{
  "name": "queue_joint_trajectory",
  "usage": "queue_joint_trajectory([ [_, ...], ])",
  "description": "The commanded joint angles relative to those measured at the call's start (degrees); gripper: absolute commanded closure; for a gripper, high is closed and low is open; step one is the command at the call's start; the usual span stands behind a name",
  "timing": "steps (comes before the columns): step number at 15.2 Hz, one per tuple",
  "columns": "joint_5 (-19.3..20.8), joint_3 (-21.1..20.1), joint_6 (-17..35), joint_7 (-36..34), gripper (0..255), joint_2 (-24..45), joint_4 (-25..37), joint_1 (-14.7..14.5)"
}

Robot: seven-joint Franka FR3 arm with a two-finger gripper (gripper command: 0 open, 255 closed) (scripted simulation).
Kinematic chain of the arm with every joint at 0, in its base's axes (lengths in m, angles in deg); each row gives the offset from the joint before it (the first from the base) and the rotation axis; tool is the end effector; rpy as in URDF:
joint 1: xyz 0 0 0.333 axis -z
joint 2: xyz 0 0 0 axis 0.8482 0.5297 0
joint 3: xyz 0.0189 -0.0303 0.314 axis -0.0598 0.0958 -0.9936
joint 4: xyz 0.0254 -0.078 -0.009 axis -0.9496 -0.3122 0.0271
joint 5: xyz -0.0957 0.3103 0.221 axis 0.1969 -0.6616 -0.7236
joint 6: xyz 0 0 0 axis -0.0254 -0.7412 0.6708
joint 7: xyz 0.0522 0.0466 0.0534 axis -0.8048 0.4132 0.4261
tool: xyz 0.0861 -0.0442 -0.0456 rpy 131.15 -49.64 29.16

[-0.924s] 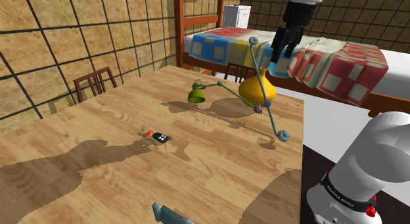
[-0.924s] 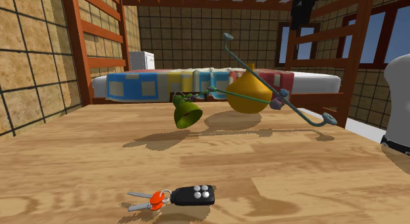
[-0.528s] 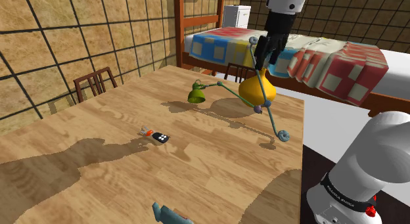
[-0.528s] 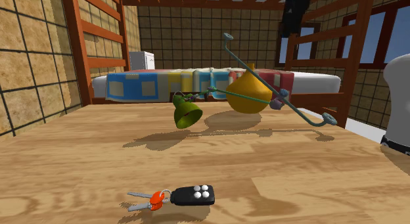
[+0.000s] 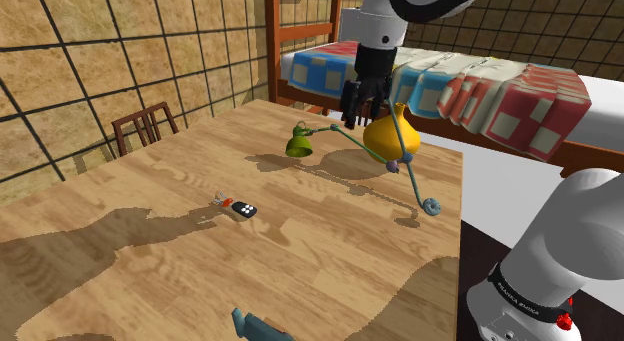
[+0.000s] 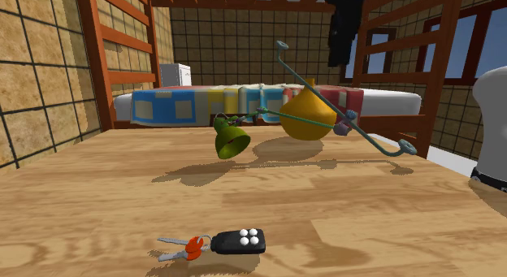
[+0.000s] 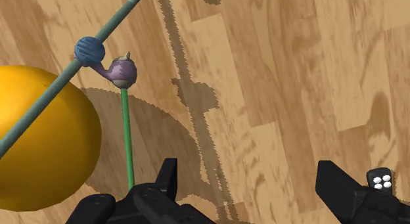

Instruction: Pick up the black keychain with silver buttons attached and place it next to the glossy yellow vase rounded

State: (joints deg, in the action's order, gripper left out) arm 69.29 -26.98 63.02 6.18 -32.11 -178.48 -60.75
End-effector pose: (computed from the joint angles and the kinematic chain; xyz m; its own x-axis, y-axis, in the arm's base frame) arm 0.4045 0.1333 0.5391 0.9964 0.0772 0.0340 0.0768 -0.9970 0.0112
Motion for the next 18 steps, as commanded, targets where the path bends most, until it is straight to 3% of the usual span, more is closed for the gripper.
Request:
queue_joint_trajectory([
  [1, 0.00, -1.80, 1.70, -1.97, 0, 3.73, 1.76, -0.40],
  [9, 2.82, -7.99, 7.37, -10.12, 0, 19.17, 9.85, -2.13],
  [18, 10.42, -11.51, 9.50, -19.78, 0, 38.94, 24.34, -6.81],
])
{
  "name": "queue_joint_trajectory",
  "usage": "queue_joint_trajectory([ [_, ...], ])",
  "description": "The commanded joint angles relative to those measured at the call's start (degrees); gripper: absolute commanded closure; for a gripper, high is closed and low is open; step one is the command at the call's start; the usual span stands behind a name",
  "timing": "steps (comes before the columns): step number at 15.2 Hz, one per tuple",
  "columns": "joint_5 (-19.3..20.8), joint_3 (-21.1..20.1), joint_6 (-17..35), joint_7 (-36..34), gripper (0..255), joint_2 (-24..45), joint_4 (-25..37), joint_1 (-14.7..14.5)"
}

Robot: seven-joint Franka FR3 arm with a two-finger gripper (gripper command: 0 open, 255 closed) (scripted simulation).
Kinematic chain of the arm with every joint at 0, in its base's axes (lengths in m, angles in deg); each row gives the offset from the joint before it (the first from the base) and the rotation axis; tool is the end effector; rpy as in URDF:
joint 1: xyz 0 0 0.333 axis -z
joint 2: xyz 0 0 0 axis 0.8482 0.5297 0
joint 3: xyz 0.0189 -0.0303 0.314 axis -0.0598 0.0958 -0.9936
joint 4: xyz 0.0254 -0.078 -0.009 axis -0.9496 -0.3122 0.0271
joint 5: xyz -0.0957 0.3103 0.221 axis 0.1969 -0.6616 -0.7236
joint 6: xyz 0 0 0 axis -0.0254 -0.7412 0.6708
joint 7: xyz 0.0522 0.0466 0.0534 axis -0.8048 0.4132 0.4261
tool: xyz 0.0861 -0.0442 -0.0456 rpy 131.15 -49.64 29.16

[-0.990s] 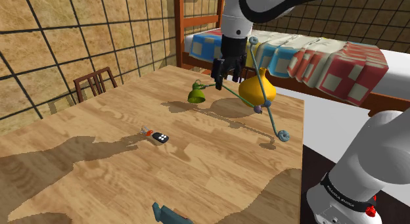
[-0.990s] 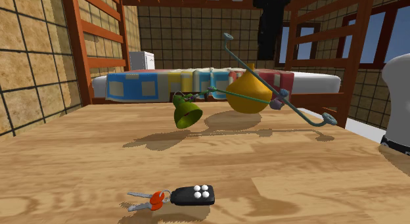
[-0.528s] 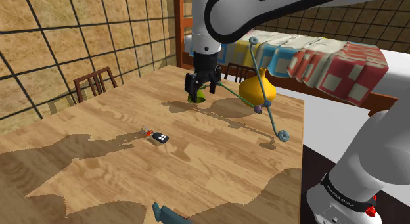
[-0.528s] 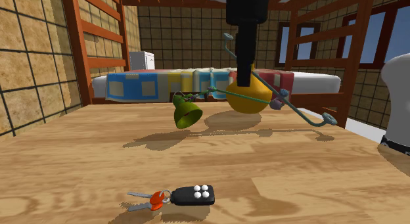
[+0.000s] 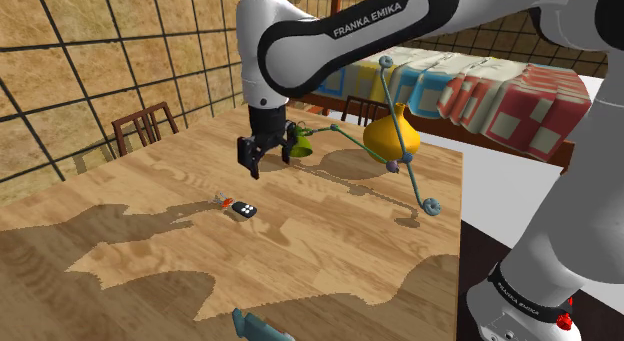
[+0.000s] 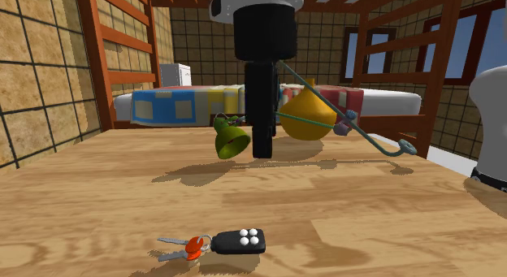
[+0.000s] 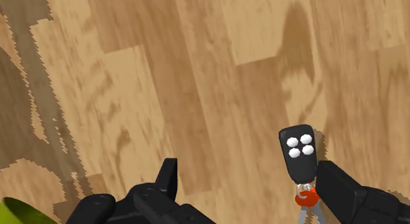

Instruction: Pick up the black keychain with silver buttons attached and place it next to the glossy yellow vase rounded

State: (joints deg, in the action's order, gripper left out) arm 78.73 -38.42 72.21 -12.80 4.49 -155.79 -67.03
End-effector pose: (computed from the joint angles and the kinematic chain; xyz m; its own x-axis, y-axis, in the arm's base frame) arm 0.5117 0.3197 0.4270 0.9920 0.1242 -0.0234 0.1243 -0.9922 0.0050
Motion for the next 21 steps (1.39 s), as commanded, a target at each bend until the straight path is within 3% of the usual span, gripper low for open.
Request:
queue_joint_trajectory([
  [1, 1.88, -0.16, 0.20, -1.72, 0, 4.63, 3.66, -1.33],
  [7, 6.68, 0.35, -1.96, -6.03, 0, 18.72, 17.91, -7.15],
  [15, 7.65, 0.99, 2.85, -6.68, 0, 20.80, 15.02, -7.44],
  [21, 7.65, 0.99, 2.85, -6.67, 0, 20.80, 15.02, -7.44],
])
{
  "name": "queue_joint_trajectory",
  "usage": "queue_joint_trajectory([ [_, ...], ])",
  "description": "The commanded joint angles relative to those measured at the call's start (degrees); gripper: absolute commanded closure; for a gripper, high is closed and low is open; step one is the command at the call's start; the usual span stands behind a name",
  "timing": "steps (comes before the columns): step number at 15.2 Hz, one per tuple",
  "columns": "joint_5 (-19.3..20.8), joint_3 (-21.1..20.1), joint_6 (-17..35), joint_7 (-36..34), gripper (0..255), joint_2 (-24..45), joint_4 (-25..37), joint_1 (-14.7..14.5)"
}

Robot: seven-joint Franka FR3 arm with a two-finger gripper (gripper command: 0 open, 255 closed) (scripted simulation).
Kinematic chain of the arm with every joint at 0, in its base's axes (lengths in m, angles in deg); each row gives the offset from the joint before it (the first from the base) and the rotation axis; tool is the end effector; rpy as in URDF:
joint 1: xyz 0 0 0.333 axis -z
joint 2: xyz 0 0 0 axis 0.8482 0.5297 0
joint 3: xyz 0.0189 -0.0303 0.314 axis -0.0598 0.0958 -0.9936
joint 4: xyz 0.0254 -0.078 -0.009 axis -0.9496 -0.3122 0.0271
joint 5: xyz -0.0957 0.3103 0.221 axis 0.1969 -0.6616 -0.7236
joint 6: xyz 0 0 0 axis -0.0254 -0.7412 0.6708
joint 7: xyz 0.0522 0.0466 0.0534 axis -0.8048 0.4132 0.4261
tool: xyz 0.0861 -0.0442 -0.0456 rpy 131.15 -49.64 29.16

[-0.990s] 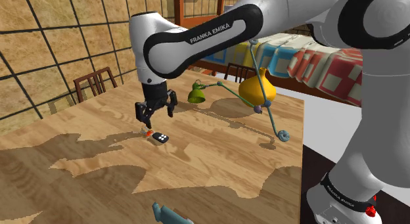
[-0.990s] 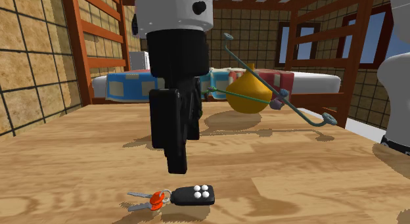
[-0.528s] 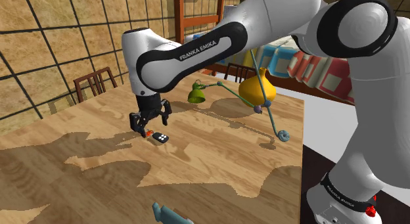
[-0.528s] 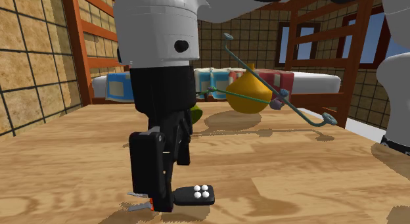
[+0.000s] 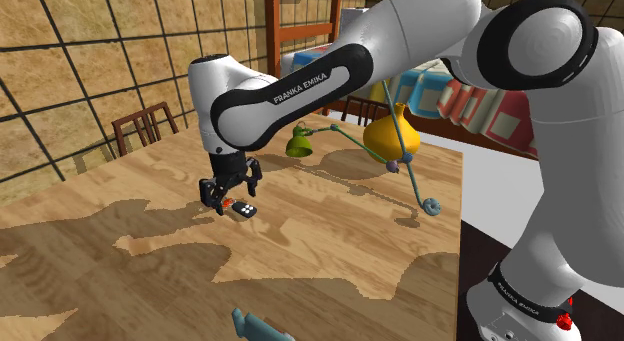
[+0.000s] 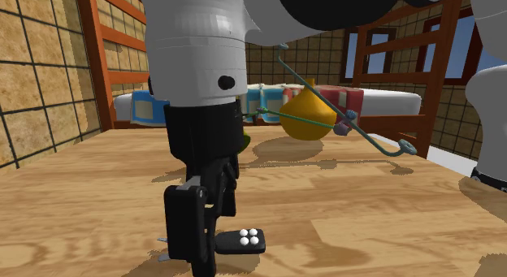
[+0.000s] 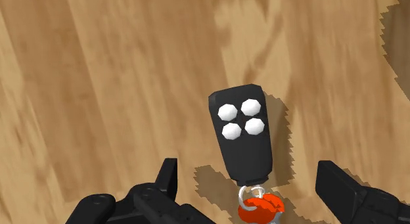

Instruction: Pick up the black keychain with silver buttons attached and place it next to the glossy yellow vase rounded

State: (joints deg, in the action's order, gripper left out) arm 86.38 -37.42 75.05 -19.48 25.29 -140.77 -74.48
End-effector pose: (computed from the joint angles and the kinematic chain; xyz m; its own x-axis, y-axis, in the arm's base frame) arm 0.5541 0.4003 0.3307 0.9884 0.1438 -0.0494 0.1441 -0.9896 0.0020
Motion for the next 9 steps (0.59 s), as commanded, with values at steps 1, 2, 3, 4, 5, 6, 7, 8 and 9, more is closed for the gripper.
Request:
queue_joint_trajectory([
  [1, 0.00, 0.00, 0.01, 0.00, 0, 0.00, 0.00, 0.00],
  [2, 0.00, 0.00, 0.01, 0.00, 0, 0.00, 0.00, 0.00],
  [3, 0.00, 0.00, 0.01, 0.00, 255, 0.00, 0.00, 0.00],
  [4, 0.00, 0.00, 0.01, 0.00, 255, 0.00, 0.00, 0.00],
  [5, 0.00, 0.00, -0.01, 0.00, 255, 0.00, 0.02, -0.01],
  [6, 0.02, -0.01, 0.02, -0.07, 255, 0.03, 0.01, -0.06],
  [7, -0.04, -0.02, 0.19, 0.00, 255, -0.20, -0.38, 0.08],
  [8, 0.00, -0.03, 0.23, -0.14, 255, -0.12, -0.35, -0.04],
  [9, -0.04, -0.06, 0.24, -0.13, 255, -0.27, -0.51, 0.00],
])
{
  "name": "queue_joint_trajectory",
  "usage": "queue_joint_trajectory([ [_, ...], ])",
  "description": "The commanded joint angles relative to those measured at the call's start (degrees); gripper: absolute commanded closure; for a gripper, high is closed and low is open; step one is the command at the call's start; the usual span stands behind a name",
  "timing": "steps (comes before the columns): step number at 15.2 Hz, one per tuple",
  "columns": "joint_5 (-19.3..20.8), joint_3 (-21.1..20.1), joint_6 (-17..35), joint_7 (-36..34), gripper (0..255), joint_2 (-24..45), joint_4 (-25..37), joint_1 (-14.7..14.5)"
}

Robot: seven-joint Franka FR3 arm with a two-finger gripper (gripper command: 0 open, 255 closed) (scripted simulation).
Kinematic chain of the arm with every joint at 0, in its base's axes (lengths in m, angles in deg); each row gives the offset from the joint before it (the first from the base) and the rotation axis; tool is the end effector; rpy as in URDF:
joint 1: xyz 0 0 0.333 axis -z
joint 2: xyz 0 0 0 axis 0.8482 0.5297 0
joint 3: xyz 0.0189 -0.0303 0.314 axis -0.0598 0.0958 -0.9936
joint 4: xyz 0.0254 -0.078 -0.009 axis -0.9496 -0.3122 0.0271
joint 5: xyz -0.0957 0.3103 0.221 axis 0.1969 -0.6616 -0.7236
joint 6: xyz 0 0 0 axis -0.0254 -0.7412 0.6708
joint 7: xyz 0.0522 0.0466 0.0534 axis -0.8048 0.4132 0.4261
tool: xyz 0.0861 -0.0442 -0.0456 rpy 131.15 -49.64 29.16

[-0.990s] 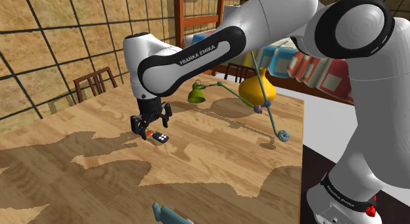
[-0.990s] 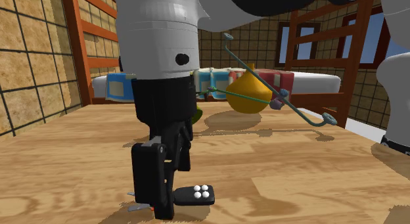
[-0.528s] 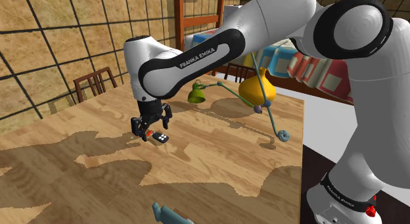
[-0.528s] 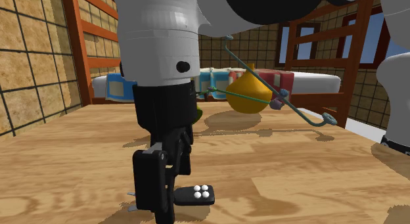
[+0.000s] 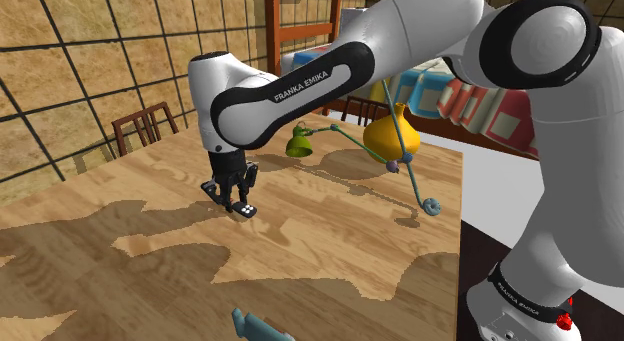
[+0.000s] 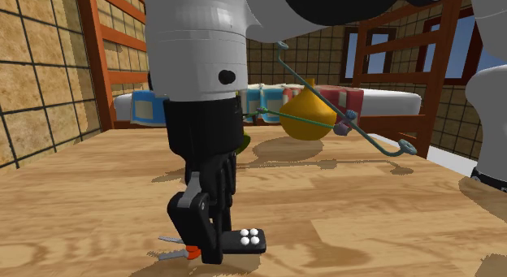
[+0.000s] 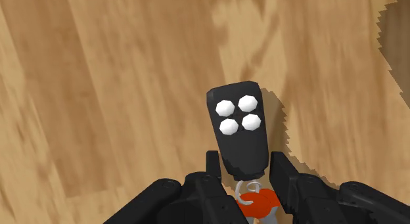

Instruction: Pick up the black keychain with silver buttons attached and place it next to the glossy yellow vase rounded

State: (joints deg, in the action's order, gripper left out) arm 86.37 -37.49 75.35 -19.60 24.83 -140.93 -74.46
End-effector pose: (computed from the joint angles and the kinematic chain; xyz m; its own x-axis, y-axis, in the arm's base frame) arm 0.5535 0.4009 0.3352 0.9889 0.1430 -0.0397 0.1431 -0.9897 -0.0015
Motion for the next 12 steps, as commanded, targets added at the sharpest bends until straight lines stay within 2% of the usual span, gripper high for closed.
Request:
queue_joint_trajectory([
  [1, -0.06, -0.02, -0.21, -0.03, 255, 0.11, -0.27, -0.04],
  [12, -1.21, -0.65, -5.85, 0.80, 255, -2.16, 3.28, 0.24],
])
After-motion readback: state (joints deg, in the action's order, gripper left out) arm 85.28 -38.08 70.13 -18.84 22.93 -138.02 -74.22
